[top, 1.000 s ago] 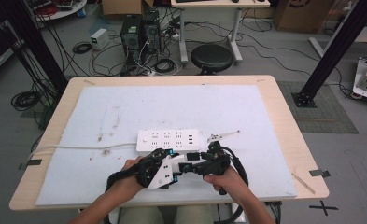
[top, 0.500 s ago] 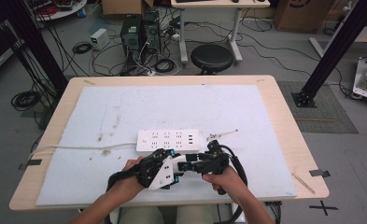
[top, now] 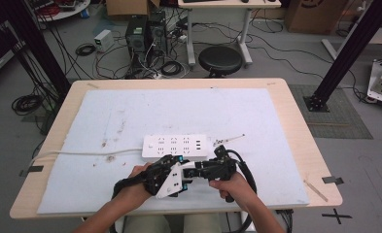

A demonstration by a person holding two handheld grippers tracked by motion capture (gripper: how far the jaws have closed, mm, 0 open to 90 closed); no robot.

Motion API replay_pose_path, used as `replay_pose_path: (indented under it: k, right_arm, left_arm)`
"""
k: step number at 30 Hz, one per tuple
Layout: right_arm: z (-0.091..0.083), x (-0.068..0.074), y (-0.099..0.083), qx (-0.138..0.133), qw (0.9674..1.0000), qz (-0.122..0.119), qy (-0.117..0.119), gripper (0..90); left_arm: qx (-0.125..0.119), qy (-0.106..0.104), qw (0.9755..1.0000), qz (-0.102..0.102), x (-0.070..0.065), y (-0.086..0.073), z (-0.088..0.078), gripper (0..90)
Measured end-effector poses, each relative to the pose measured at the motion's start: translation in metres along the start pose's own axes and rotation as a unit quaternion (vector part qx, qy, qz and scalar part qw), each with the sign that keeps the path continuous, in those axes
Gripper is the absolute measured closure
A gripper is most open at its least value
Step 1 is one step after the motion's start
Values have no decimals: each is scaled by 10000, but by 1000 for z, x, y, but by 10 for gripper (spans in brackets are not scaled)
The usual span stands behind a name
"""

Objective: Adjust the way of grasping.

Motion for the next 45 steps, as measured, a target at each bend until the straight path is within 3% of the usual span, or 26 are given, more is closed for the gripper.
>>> replay_pose_path:
  k: [4, 8, 9, 10, 12, 13, 14, 17, 19, 20, 21, 22, 25, 27, 28, 29, 32, 36, 37, 40, 45]
  right_arm:
    - [1, 0, -1, 66, 9999, 80, 81, 452]
    - [2, 1, -1, 113, 9996, 97, 259, 561]
    - [2, 1, -1, 91, 9995, 84, 277, 591]
    - [0, 1, 0, 87, 9992, 221, 335, 612]
    - [0, 1, 0, 87, 9992, 221, 335, 612]
    - [0, 1, 0, 87, 9993, 244, 278, 615]
    - [0, 1, 0, 67, 9998, 66, 185, 624]
    - [-5, 0, 0, 45, 9999, -143, -69, 632]
    - [-11, -1, 1, -36, 9997, -185, -172, 633]
    - [-15, -1, 1, -86, 9994, -228, -241, 633]
    - [-22, -2, 3, -196, 9988, -284, -334, 633]
    - [-25, -2, 4, -228, 9986, -293, -378, 633]
    - [-36, -3, 7, -302, 9971, -404, -571, 633]
    - [-43, -5, 9, -314, 9959, -475, -701, 633]
    - [-43, -5, 9, -314, 9959, -475, -701, 633]
    - [-52, -6, 10, -297, 9940, -569, -889, 633]
    - [-58, -7, 11, -277, 9925, -610, -1020, 633]
    - [-72, -6, 15, -234, 9875, -770, -1359, 633]
    - [-72, -6, 15, -234, 9875, -770, -1359, 633]
    - [-84, -3, 19, -267, 9841, -883, -1517, 633]
    - [-97, -2, 21, -234, 9784, -1014, -1784, 633]
  left_arm:
    - [-19, 16, 10000, 52, -1, 1, 1, 424]
    - [-34, 18, 10000, 18, -1, 1, 1, 424]
    - [6, 31, 10000, 86, 1, 1, 1, 424]
    - [-21, 60, 9999, 79, 0, 1, 1, 424]
    - [3, 74, 9999, 91, 0, 1, 1, 423]
    - [13, -7, 10000, 54, 1, -1, 3, 423]
    - [-2, -66, 10000, -26, 1, -2, 4, 415]
    - [40, -233, 9986, -477, 5, -11, 5, 301]
    - [3, -320, 9968, -739, 6, -17, 3, 294]
    - [3, -320, 9968, -739, 6, -17, 3, 282]
    - [-109, -330, 9937, -1065, 8, -25, -2, 271]
    - [-138, -331, 9924, -1178, 10, -27, -4, 271]
    - [-298, -284, 9851, -1668, 16, -36, -10, 271]
    - [-425, -220, 9764, -2107, 22, -43, -15, 265]
    - [-425, -220, 9764, -2107, 22, -43, -15, 256]
    - [-548, -122, 9679, -2448, 27, -50, -22, 254]
    - [-631, -5, 9612, -2684, 32, -57, -30, 253]
    - [-656, 178, 9556, -2868, 37, -66, -41, 253]
    - [-656, 178, 9556, -2868, 37, -66, -41, 253]
    - [-660, 355, 9504, -3019, 40, -74, -50, 253]
    - [-649, 578, 9447, -3162, 44, -84, -61, 254]
Point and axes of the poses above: each handheld gripper's, and its own axes: z roughly forward along the jaws, y roughly out of its top, x roughly to its left, the point moved 5 cm from there along z, roughly forward along the jaws, and after that the axes turned 7 degrees about z, right-handed, at the moved point
